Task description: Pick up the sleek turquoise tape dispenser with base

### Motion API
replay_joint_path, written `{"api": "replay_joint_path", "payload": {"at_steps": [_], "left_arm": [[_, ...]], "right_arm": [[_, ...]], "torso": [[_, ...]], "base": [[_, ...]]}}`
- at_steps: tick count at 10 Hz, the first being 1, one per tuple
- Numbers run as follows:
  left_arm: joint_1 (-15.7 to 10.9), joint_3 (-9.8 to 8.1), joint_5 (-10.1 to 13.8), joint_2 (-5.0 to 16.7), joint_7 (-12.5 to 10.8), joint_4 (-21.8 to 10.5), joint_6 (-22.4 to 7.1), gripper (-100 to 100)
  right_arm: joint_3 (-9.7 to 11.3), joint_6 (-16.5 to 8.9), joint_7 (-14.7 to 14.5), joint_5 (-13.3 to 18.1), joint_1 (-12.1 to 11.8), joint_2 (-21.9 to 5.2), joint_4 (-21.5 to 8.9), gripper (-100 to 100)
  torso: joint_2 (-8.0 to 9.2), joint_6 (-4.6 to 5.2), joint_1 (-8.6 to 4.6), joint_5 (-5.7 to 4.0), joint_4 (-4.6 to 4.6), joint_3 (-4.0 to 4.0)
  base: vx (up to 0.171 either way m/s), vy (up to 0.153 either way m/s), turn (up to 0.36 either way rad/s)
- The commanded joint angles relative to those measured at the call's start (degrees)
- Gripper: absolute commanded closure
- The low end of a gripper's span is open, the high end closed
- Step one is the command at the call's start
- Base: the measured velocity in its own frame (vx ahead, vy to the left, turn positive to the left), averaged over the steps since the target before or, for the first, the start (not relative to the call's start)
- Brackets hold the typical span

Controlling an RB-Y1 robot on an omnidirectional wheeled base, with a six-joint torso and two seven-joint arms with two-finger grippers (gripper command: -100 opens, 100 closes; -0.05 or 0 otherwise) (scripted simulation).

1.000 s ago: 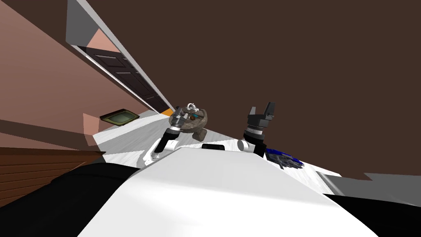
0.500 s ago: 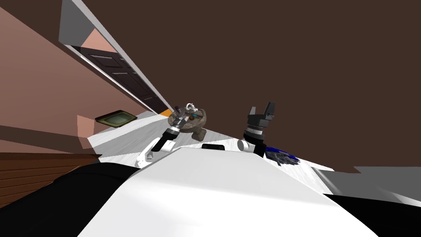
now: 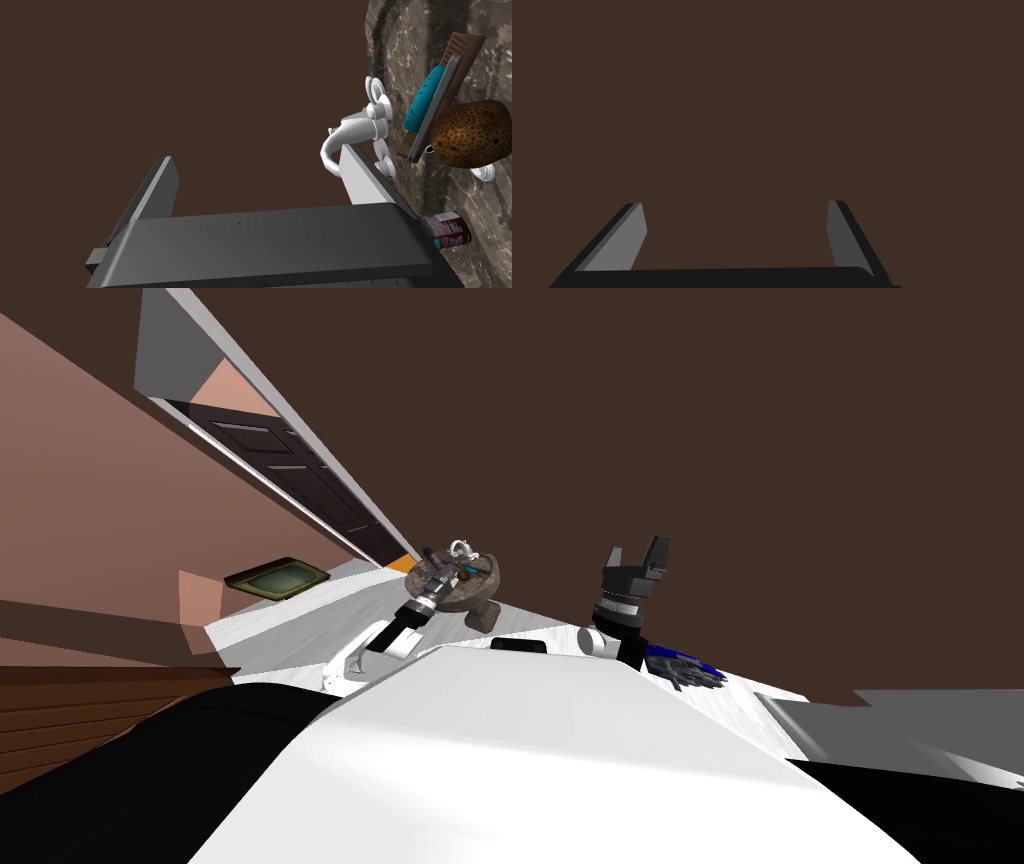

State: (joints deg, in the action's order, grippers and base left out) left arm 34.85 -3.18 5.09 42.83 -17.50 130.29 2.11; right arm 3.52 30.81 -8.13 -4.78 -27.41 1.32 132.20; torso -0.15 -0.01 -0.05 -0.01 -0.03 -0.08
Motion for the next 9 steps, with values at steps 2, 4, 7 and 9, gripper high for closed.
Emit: {"api": "replay_joint_path", "payload": {"at_steps": [2, 4, 7, 9], "left_arm": [[0.53, 0.32, 0.5, 4.29, -1.5, -1.35, -3.37, -100], [0.71, 0.55, 0.78, 7.19, -2.22, -2.03, -4.85, -100], [0.98, 1.13, 1.45, 11.36, -3.72, -3.55, -7.61, -100], [1.19, 1.85, 2.25, 15.29, -5.29, -5.21, -10.15, -100]], "right_arm": [[0.0, 0.0, 0.0, 0.0, 0.0, 0.0, 0.0, 0], [0.0, 0.0, 0.0, 0.0, 0.0, 0.0, 0.0, 0], [0.0, 0.0, 0.0, 0.0, -0.01, 0.0, 0.0, 0], [0.0, 0.0, 0.0, 0.0, -0.01, 0.0, 0.0, 0]], "torso": [[-0.06, 0.0, 0.02, 0.01, -0.01, -0.03], [-0.07, 0.0, -0.04, -0.01, -0.02, -0.04], [-0.2, 0.0, -0.05, -0.01, -0.05, -0.12], [-0.31, 0.0, -0.07, -0.02, -0.07, -0.18]], "base": [[0.057, -0.025, 0.0], [0.047, -0.028, 0.009], [0.087, -0.037, 0.02], [0.138, -0.045, 0.044]]}}
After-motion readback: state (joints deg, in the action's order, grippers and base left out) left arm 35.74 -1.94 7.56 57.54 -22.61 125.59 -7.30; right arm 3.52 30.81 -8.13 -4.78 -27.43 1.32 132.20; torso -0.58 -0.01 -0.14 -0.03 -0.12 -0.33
